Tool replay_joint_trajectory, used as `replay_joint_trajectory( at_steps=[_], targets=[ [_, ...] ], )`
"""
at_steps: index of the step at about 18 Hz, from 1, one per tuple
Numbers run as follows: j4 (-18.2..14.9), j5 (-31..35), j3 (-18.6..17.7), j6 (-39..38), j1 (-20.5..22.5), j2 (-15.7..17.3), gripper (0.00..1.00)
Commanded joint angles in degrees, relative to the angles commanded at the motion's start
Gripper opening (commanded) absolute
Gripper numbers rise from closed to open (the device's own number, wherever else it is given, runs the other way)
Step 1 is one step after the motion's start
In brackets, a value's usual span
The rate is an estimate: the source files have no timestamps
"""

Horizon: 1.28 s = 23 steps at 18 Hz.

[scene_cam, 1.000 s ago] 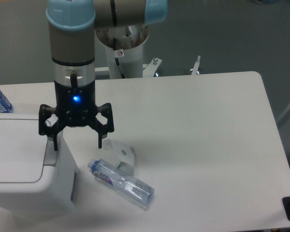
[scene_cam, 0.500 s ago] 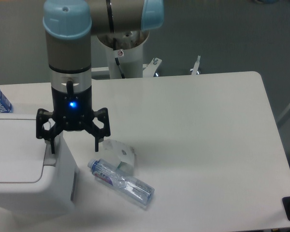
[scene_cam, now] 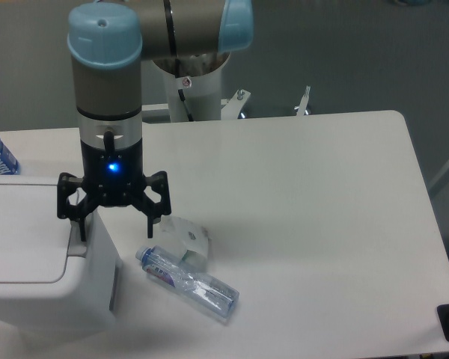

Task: Open the trash can
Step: 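Position the gripper fingers against the lid edge of the trash can, then push the trash can lid open with the gripper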

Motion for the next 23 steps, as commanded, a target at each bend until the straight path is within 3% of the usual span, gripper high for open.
replay_joint_trajectory(
  at_steps=[14, 18, 20, 23],
  targets=[
    [-0.09, -0.09, 0.09, 0.00, 0.00, -0.09, 1.00],
    [0.09, 0.44, 4.20, 1.57, 0.35, -0.09, 1.00],
    [0.09, 3.58, 6.84, 7.09, 0.88, -0.09, 1.00],
    [-0.35, 15.17, 8.17, 15.01, 2.28, 0.52, 1.00]
  ],
)
